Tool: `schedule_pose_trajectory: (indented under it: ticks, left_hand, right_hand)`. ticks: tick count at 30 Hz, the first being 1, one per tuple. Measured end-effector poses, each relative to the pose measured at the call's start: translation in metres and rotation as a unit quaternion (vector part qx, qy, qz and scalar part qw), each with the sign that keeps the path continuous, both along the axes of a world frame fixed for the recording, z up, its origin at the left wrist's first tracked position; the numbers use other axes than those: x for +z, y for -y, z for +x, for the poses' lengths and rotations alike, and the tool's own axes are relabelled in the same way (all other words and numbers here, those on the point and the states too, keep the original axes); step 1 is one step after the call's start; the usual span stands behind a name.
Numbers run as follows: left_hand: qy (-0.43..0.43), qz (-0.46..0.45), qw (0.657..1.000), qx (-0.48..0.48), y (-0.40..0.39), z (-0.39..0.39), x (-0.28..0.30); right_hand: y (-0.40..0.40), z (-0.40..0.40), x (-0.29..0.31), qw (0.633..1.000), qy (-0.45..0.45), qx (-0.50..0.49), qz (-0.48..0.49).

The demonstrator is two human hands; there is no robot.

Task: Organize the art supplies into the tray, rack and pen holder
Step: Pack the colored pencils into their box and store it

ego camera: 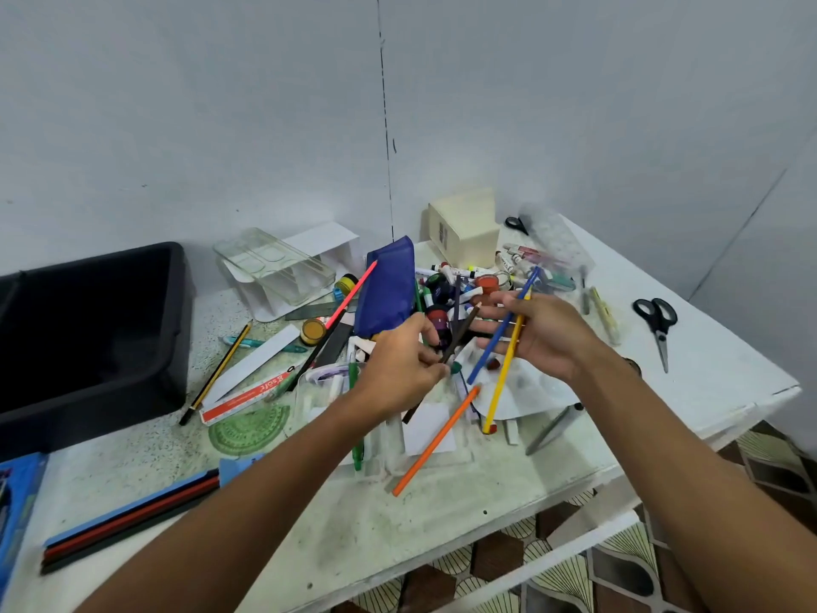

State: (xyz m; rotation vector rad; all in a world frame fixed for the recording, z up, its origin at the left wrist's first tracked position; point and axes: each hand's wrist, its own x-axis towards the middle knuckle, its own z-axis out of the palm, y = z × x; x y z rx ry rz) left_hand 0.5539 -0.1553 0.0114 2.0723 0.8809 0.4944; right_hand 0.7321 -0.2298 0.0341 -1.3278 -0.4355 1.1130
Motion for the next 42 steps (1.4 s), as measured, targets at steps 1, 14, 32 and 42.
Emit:
schedule_pose_trajectory:
  ticks: [1,14,32,42]
  left_hand:
    - [0.013,-0.004,1.000,-0.008,0.000,0.000,0.003]
    - [-0.005,-0.084,0.996,0.001,0.000,-0.001,-0.006]
    - [0.060,-0.088,0.994,0.008,-0.002,-0.012,0.014]
    - [0.105,-0.069,0.991,0.040,-0.010,-0.046,0.030]
  right_hand:
    - [-0.002,-0.004,0.000,1.000,-0.014,0.009,0.008]
    - [0.000,0.016,0.008,0.998,0.009,-0.065,0.020]
    - [0.012,-0.003,-0.002,0.997,0.014,0.065,-0.049]
    - [-0.022,-0.067,0.016,0.988,-0.094,0.110,0.061]
